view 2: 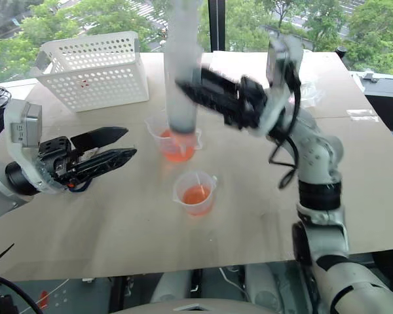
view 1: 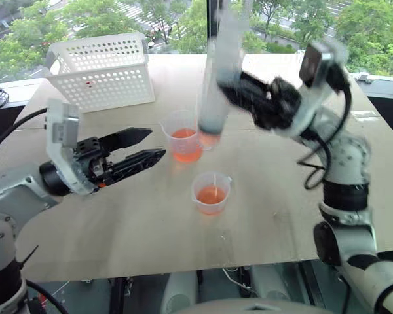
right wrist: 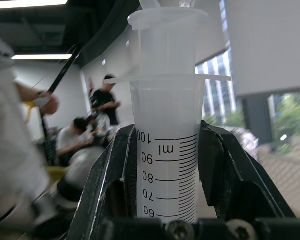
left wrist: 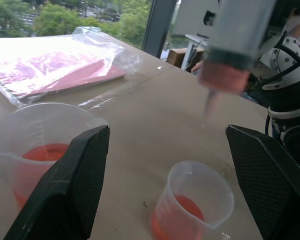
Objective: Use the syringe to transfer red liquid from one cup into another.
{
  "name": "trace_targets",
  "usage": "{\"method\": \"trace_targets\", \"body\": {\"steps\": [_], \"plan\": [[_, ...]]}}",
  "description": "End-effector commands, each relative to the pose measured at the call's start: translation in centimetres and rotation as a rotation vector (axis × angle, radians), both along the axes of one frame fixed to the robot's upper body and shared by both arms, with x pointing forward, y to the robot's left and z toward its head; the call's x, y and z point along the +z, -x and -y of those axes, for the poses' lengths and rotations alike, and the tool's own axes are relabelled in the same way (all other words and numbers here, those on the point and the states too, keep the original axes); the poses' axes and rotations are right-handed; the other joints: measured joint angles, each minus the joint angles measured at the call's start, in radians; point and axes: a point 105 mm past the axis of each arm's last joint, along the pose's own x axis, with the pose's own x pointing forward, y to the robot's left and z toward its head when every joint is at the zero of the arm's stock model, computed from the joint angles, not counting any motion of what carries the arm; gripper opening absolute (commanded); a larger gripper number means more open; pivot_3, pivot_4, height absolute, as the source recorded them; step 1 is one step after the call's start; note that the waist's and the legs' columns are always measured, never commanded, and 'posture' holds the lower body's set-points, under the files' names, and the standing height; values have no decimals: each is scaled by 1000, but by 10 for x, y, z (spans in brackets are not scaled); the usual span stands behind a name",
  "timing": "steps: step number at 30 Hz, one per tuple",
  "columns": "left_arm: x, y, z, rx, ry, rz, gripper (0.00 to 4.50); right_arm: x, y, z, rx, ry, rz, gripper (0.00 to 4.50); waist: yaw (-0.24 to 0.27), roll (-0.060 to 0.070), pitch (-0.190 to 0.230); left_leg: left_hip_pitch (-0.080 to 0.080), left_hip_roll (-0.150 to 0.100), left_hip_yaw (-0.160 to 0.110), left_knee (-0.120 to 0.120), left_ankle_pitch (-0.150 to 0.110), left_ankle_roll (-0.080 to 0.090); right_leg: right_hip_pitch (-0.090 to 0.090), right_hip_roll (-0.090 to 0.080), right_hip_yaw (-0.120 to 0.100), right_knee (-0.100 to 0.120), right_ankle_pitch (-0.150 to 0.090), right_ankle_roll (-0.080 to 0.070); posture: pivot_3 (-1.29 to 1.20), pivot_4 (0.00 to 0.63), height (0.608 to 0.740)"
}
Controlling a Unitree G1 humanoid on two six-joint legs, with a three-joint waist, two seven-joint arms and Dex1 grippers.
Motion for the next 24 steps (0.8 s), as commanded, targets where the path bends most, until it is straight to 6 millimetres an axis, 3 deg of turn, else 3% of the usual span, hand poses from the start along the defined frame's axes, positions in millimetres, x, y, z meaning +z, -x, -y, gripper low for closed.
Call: {"method": "trace_targets", "body": {"steps": [1,5,7,11,18,24], "plan": [[1,4,5,-72,-62,43,3755,-8,18,-7,27,36,44,1331,-3,0,0,0,0,1,0,0,0,0,1,1,0,0,-1,0,150,740],[-5,11,9,-167,-142,28,3755,-45,7,-15,-71,102,33,1331,-1,0,0,1,1,3,1,1,-1,0,2,1,1,0,-1,0,150,740],[-6,16,9,-203,-173,19,3755,-55,1,-17,-106,103,31,1331,-1,0,0,0,1,4,1,1,-1,0,2,2,0,0,-1,0,150,740],[-1,23,7,-238,-203,8,3755,-59,-4,-18,-137,96,49,1330,3,0,0,-1,1,7,1,1,-1,-2,0,3,-1,1,0,0,150,740],[40,3,14,-179,-173,82,3755,-79,-6,-21,-151,164,84,1330,9,-1,0,-1,1,4,2,1,-1,0,0,1,-1,0,0,0,150,740],[51,-6,25,-158,-201,95,3755,-82,-8,-23,-138,169,88,1330,5,-1,0,-1,0,5,2,1,-1,0,1,2,-1,2,3,0,150,740]]}}
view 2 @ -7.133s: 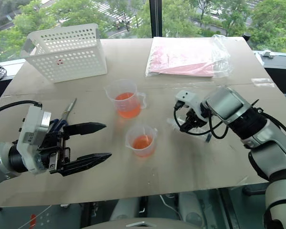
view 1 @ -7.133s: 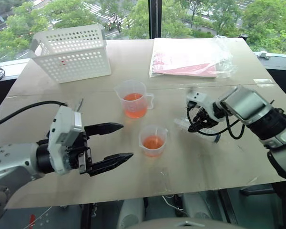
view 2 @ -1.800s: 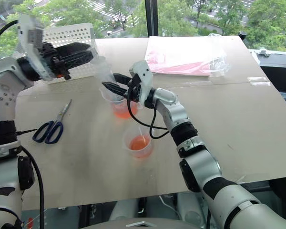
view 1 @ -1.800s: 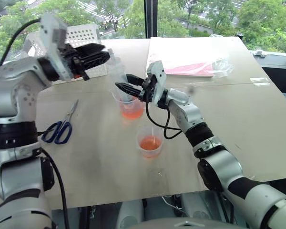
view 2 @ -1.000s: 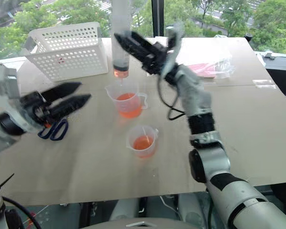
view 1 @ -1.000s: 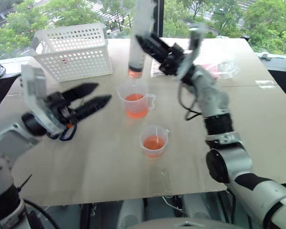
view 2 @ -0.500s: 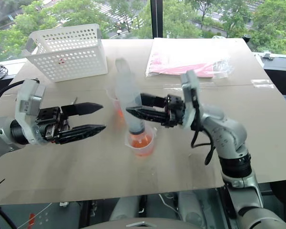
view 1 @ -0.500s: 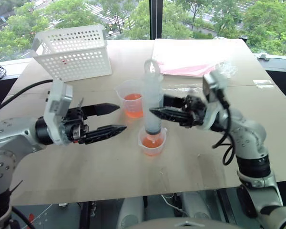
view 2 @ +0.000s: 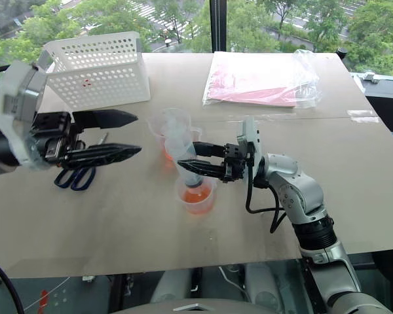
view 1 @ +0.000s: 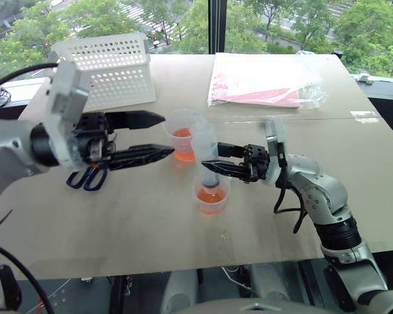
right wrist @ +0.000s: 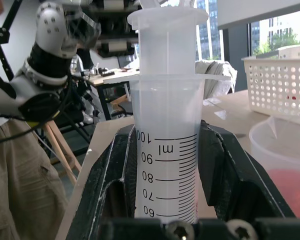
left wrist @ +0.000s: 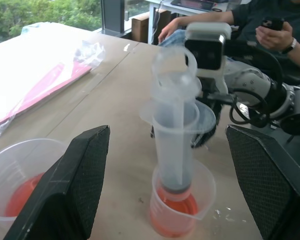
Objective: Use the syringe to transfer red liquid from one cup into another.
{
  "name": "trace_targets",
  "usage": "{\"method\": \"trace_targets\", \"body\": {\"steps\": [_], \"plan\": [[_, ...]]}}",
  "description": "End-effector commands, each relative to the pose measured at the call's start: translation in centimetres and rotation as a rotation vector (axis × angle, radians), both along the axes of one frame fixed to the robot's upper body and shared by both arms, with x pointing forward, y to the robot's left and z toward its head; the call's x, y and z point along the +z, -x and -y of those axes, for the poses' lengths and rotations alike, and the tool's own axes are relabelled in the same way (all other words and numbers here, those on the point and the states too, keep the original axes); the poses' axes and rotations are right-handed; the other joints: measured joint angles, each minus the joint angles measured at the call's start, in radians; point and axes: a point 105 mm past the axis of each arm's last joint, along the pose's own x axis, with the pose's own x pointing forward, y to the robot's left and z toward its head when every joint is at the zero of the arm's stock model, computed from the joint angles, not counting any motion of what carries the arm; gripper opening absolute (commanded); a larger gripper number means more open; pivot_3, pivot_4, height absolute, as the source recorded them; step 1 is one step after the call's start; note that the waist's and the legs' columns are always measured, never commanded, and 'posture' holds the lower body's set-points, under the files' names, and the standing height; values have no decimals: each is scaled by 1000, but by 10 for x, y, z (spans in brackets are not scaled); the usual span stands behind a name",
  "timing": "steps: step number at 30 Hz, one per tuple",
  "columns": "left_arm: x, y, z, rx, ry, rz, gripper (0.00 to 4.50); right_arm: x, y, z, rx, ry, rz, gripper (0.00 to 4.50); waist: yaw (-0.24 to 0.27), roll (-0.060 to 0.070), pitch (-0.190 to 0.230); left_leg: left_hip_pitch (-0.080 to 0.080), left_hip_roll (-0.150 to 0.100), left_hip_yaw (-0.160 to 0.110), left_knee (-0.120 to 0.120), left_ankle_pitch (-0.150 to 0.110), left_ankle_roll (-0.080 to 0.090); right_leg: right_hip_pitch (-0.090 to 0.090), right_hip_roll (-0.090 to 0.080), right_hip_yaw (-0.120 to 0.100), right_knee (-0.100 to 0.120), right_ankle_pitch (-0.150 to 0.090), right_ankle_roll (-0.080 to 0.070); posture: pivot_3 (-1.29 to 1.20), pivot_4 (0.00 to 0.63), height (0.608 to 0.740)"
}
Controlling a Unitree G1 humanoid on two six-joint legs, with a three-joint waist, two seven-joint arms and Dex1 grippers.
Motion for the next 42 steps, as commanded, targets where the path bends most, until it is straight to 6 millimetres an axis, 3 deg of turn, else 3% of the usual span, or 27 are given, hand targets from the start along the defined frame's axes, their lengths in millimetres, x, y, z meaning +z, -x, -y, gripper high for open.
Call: {"method": "trace_targets", "body": {"steps": [1,18,26,33,42], "plan": [[8,-3,7,-7,-18,37,3755,10,4,-1,28,-29,55,1330,0,0,0,0,0,0,0,0,0,0,0,0,0,0,0,0,150,740],[9,-29,26,-17,-45,110,3755,8,8,-9,46,-4,111,1329,1,0,0,0,0,0,0,0,0,0,0,0,0,0,0,0,150,740],[-6,-20,47,-146,-61,138,15,9,12,-9,42,-17,126,1326,3,0,0,-1,0,0,1,0,0,0,0,0,0,0,0,0,150,740],[-10,-17,51,-184,-62,139,0,11,13,-6,33,-29,134,1323,2,0,0,-1,0,0,1,0,0,0,0,0,0,0,0,0,150,740],[-45,-14,57,-224,-92,80,0,29,16,-4,48,-74,138,1320,2,0,0,-1,0,0,1,0,0,0,0,0,0,0,0,0,150,740]]}}
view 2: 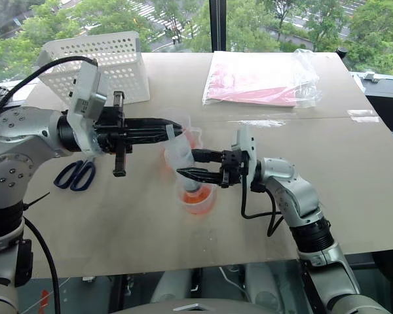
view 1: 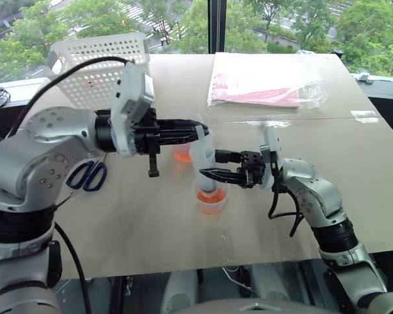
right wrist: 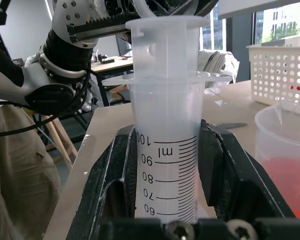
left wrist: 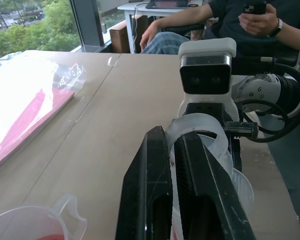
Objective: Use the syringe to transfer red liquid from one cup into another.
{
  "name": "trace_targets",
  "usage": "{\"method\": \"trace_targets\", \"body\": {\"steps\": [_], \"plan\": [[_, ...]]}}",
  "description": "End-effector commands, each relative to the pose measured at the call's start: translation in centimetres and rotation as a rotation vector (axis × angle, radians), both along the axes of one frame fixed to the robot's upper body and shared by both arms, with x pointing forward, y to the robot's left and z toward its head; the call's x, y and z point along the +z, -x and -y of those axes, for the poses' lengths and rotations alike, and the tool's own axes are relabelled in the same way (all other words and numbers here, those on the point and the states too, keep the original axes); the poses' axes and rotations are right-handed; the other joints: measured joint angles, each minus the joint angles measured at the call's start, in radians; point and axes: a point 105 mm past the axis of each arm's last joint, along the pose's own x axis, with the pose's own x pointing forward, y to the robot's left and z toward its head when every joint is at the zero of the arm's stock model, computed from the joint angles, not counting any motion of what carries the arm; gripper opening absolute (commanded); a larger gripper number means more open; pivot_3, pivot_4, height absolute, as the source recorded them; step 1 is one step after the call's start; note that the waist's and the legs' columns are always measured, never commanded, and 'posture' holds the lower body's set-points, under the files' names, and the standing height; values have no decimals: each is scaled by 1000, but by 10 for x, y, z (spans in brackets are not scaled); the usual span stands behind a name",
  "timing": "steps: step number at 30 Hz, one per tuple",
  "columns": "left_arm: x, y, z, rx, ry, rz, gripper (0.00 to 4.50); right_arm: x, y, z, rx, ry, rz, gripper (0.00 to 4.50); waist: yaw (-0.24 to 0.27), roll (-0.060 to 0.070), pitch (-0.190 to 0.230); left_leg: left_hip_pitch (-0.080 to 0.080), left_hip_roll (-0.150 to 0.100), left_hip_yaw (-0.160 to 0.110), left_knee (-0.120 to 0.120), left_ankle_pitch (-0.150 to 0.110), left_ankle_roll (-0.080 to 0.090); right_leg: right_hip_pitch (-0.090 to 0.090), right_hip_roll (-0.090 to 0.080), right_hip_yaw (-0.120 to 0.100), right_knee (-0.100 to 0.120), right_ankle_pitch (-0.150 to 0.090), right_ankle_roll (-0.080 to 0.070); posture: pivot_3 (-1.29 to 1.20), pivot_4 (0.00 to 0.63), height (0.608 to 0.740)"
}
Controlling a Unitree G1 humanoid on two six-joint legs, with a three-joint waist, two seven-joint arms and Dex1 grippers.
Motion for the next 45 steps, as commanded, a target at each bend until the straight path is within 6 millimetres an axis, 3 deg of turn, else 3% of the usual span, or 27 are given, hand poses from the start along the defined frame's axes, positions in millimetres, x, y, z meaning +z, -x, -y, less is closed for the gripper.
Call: {"method": "trace_targets", "body": {"steps": [1,13,17,18,21,28,29,30,36,45], "plan": [[-21,9,12,-73,-58,-34,0,41,14,2,47,-117,114,1320,0,0,0,0,0,0,0,0,0,0,0,0,0,0,0,0,150,740],[-32,16,19,-128,-75,10,0,59,16,3,43,-158,129,1319,0,0,0,0,0,0,0,0,0,0,0,0,0,0,0,0,150,740],[-16,12,12,-82,12,26,0,61,17,5,41,-161,130,1319,0,0,0,0,0,0,0,0,0,0,0,0,0,0,0,0,150,740],[-3,11,6,-62,81,11,0,63,18,6,38,-165,128,1319,1,0,0,0,0,0,0,0,0,0,0,0,0,0,0,0,150,740],[23,14,-7,-22,201,-5,1083,67,18,8,31,-175,118,1317,-1,0,0,0,0,-1,0,0,0,0,0,-1,0,0,0,0,150,740],[30,23,-22,116,316,-86,4019,75,19,15,15,-214,79,1315,-1,0,0,0,0,-7,0,0,0,1,-1,-1,1,0,0,0,150,740],[28,24,-26,150,352,-116,4019,79,18,18,8,-232,67,1315,-1,0,0,0,0,-7,0,0,0,1,-1,-1,1,0,0,0,150,740],[26,22,-30,192,389,-134,4479,82,18,20,4,-245,57,1315,-1,0,0,0,0,-7,0,0,0,1,-1,-1,1,0,0,0,150,740],[19,15,-35,358,568,-193,4500,90,13,28,-33,-257,-2,1315,3,-1,-1,1,0,-8,1,0,0,1,-1,-1,2,0,0,0,150,740],[4,25,-18,415,566,-176,4500,117,2,50,-163,-231,-56,1315,2,-1,-1,1,-1,-8,1,0,0,2,-1,-1,1,0,0,0,150,740]]}}
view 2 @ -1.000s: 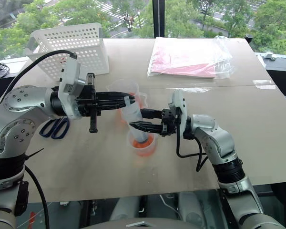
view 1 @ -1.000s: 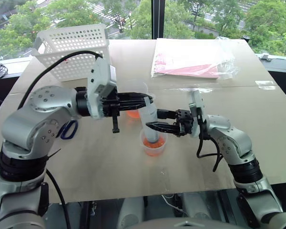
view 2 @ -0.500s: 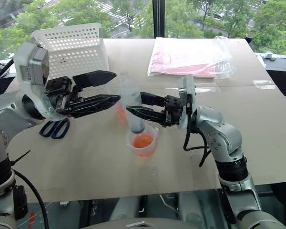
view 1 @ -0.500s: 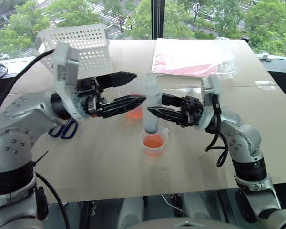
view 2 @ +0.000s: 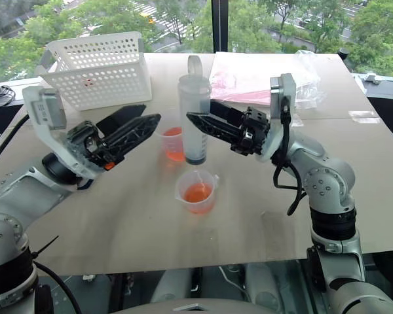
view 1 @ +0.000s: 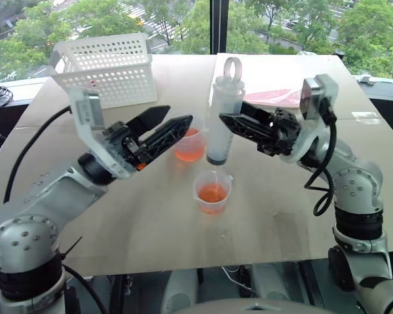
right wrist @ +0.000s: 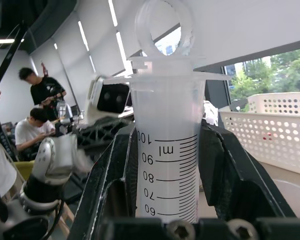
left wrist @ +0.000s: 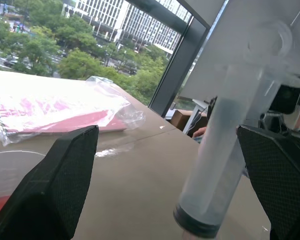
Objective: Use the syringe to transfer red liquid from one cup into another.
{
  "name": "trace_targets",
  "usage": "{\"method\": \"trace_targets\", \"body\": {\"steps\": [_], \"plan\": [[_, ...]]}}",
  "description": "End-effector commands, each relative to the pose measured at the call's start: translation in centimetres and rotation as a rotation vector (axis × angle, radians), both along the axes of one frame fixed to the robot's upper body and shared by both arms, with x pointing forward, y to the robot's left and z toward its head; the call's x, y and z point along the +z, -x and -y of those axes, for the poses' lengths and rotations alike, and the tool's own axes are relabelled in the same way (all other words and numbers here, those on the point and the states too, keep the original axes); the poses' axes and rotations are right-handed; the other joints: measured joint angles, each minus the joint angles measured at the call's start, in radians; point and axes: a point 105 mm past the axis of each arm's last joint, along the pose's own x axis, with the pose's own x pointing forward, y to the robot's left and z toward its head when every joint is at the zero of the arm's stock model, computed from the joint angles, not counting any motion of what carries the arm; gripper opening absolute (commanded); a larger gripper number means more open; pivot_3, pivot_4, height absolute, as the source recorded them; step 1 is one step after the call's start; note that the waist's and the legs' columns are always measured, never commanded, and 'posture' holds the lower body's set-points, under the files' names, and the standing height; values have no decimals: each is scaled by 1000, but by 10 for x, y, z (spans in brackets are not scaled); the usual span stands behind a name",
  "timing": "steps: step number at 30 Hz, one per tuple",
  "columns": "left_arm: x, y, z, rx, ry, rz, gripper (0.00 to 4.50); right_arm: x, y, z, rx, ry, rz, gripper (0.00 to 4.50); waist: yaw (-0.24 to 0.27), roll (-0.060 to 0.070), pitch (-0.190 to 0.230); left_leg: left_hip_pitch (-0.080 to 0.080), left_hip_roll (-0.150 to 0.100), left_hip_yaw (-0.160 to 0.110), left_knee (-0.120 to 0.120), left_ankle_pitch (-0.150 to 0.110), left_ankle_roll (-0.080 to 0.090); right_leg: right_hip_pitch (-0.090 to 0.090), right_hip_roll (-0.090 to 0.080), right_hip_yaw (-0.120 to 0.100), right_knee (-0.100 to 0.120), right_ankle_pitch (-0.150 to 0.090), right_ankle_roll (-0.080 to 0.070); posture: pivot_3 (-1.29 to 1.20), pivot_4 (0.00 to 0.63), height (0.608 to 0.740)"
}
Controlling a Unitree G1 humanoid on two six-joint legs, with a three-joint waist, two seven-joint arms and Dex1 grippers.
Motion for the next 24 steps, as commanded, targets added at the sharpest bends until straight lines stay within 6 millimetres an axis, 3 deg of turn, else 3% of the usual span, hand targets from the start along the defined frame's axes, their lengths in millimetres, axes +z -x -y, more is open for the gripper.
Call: {"method": "trace_targets", "body": {"steps": [1,6,9,12,17,24], "plan": [[1,13,5,-11,-61,57,4500,25,2,17,-84,68,26,1315,-1,0,0,0,0,0,0,0,0,0,0,0,0,0,0,0,150,740],[-10,28,5,-70,-193,72,4500,9,-24,52,-269,337,-135,1315,3,-1,0,0,0,5,0,0,0,0,0,-1,-1,-2,-4,0,150,740],[-29,41,2,-97,-388,85,4500,-24,-51,89,-490,554,-281,1315,-1,0,0,0,0,6,-1,0,0,0,0,0,-2,-3,-4,0,150,740],[-29,50,-8,-106,-389,114,4500,-55,-61,113,-567,733,-403,1315,-3,0,0,0,0,10,-1,0,1,-1,0,4,-3,-3,-4,0,150,740],[-33,62,-32,-95,-376,111,4500,-97,-69,122,-546,890,-501,1315,-8,0,0,0,1,11,-1,0,1,-2,1,4,-3,-3,-4,0,150,740],[-47,75,-56,-52,-381,40,4500,-135,-95,122,-560,955,-533,1315,-6,-1,-1,0,1,12,-1,0,1,-3,1,5,-4,-3,-4,0,150,740]]}}
